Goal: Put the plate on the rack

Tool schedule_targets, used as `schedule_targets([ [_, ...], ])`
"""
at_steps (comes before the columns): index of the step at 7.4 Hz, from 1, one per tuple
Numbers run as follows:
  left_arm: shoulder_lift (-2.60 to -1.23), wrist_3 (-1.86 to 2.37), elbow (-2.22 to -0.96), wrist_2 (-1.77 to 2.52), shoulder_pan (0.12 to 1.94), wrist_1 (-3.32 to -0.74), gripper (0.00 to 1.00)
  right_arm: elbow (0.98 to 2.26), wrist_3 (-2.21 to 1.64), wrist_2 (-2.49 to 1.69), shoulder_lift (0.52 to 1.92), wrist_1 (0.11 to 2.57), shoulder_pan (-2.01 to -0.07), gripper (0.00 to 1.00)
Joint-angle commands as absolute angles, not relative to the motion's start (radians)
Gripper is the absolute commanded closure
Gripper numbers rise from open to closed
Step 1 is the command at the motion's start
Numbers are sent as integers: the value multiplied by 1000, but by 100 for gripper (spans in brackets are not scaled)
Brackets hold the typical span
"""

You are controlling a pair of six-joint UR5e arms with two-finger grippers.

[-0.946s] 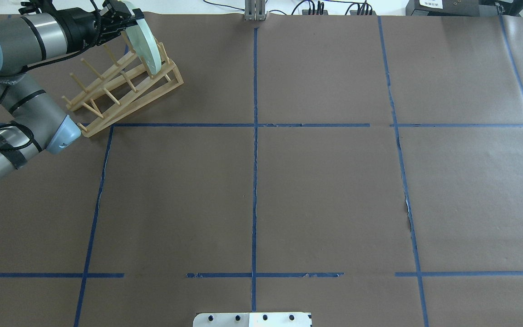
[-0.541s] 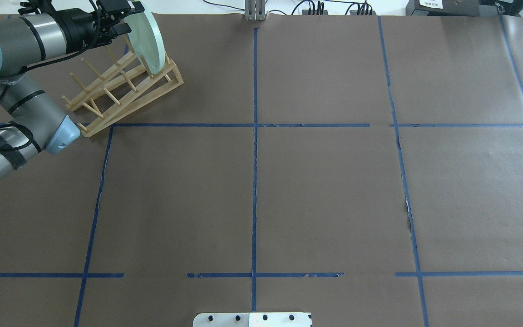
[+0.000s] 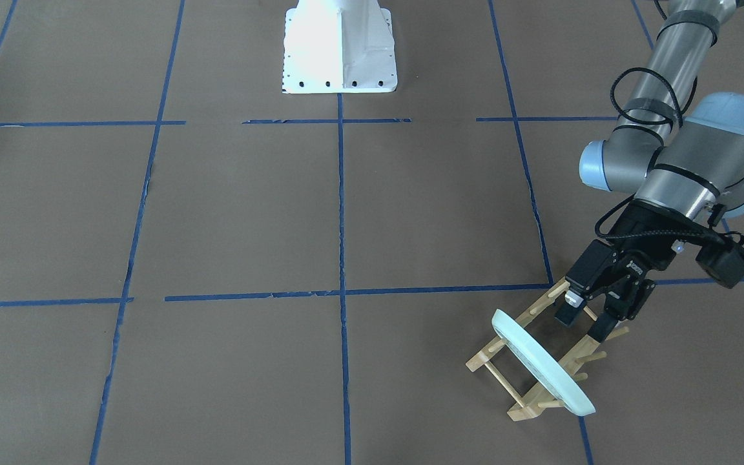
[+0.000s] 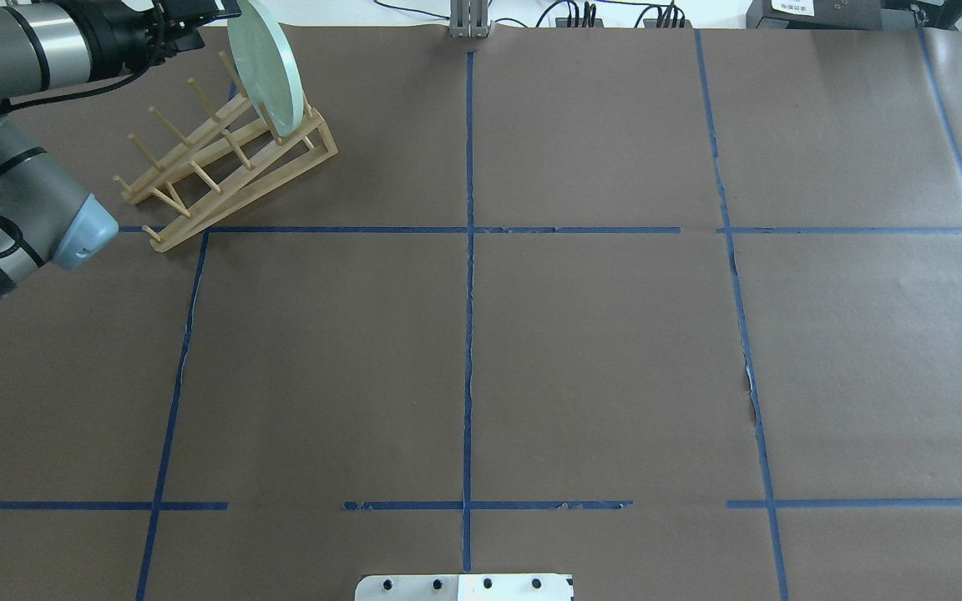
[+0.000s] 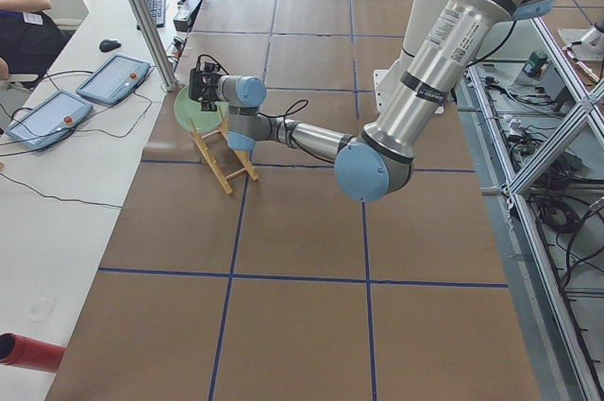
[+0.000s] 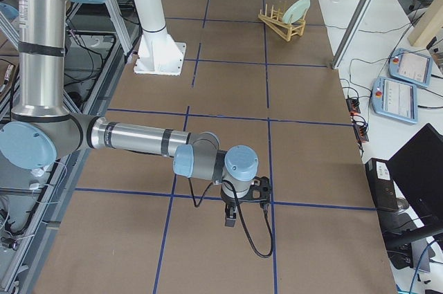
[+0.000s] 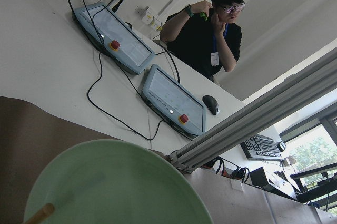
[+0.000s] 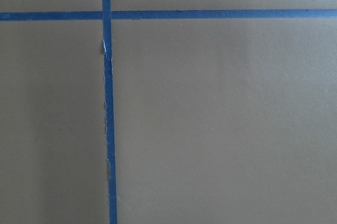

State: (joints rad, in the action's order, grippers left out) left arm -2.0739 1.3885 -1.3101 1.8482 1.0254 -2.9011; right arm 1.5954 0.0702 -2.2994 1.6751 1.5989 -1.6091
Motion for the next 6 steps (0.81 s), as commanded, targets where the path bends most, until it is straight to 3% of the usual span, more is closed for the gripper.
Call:
schedule_targets([
  [1, -1978, 1255, -1493, 2019, 1118, -2681, 0, 1597, 69, -2299, 1675, 1600, -1609, 0],
  [4, -1740, 962, -1659, 2089, 1201, -2579, 0, 1597, 69, -2299, 1675, 1598, -1609, 0],
  [6, -1694, 785, -1732, 2089, 1255, -2382, 0, 1597, 69, -2299, 1675, 1600, -1609, 0],
])
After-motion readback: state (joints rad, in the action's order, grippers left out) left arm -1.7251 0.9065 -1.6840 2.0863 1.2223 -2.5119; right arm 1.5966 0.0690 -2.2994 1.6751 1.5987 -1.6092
